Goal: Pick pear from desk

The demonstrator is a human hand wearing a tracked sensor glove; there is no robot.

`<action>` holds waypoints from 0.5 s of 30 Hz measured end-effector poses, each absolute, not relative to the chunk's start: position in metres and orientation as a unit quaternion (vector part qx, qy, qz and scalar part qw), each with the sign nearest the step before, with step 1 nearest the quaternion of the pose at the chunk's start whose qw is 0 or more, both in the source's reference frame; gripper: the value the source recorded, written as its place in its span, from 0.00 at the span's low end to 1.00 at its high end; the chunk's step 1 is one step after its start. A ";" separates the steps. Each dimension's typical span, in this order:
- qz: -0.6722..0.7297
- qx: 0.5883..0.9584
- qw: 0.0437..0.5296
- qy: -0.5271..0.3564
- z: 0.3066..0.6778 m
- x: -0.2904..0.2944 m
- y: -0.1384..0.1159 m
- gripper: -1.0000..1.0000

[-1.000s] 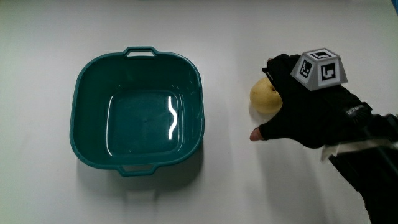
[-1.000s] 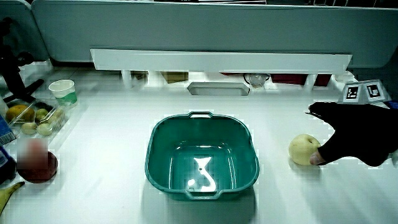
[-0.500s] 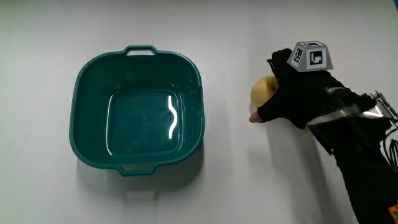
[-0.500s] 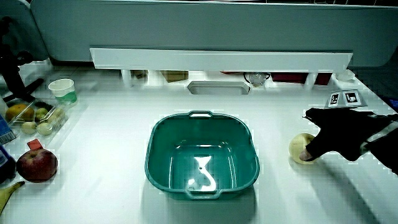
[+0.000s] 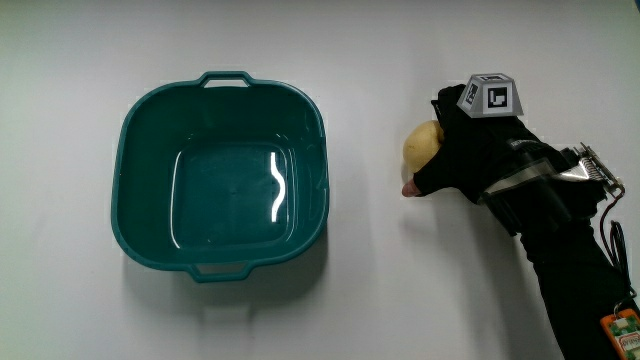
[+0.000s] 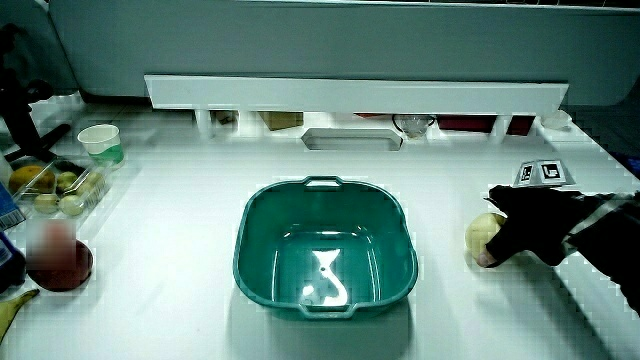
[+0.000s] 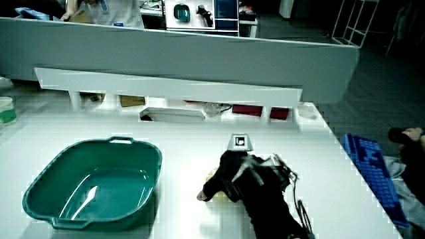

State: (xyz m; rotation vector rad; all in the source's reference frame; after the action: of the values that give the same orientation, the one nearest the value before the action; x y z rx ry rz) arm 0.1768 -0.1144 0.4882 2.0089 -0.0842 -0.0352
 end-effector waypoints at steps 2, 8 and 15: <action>-0.017 0.842 0.538 -0.034 0.491 0.178 -0.114 0.50; -0.009 0.845 0.533 -0.045 0.489 0.179 -0.116 0.52; 0.000 0.859 0.511 -0.045 0.487 0.183 -0.117 0.65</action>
State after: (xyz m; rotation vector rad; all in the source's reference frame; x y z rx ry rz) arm 0.1830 -0.1171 0.4868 2.0670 -0.1082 -0.0012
